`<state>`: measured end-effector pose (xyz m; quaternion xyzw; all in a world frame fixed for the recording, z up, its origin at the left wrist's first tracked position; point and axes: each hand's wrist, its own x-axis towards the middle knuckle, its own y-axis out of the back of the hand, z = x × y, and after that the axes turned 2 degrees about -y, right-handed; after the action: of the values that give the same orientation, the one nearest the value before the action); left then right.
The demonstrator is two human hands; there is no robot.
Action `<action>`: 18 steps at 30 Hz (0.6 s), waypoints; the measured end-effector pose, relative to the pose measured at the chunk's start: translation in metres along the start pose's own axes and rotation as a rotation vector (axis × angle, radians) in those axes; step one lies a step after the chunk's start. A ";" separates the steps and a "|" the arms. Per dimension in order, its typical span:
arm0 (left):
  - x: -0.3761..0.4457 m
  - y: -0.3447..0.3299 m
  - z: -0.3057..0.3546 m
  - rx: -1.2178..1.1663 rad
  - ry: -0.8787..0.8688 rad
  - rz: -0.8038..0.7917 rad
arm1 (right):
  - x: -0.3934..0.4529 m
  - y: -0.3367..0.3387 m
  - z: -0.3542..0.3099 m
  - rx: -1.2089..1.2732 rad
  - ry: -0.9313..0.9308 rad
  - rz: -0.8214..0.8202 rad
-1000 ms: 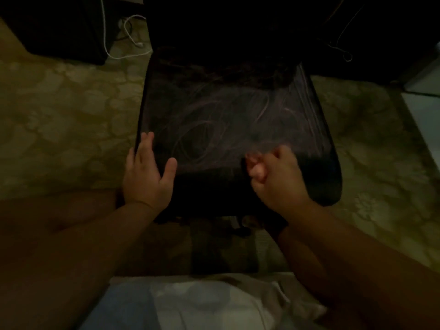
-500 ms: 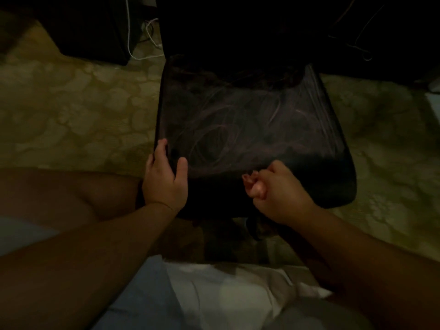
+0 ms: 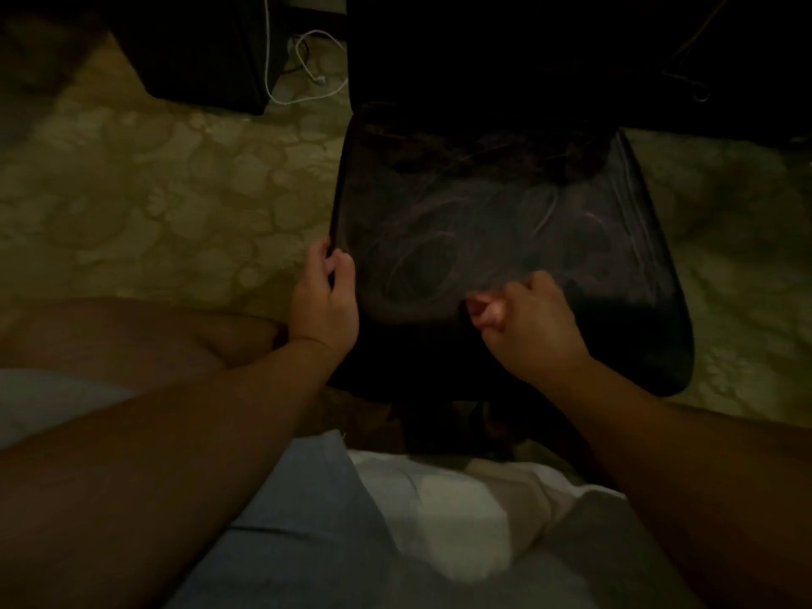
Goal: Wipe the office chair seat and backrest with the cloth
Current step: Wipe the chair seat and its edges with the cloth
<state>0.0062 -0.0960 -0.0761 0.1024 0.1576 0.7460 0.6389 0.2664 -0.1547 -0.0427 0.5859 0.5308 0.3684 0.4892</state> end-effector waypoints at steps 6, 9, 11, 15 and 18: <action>0.016 -0.006 -0.003 -0.338 0.119 0.035 | -0.015 -0.020 -0.061 0.119 0.262 -0.078; 0.024 -0.006 -0.012 -0.435 0.177 -0.060 | -0.013 -0.005 -0.034 -0.005 0.265 -0.156; 0.026 -0.006 -0.007 -0.540 0.221 -0.115 | 0.003 -0.004 -0.027 0.022 0.057 -0.027; 0.039 -0.008 -0.011 -0.628 0.351 -0.164 | 0.011 -0.024 -0.083 0.074 0.087 0.015; 0.046 -0.007 -0.010 -0.658 0.359 -0.185 | -0.003 -0.019 -0.087 0.074 0.387 -0.196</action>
<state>0.0014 -0.0512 -0.0897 -0.2550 0.0275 0.7021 0.6643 0.1779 -0.1426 -0.0386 0.4676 0.6821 0.4050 0.3900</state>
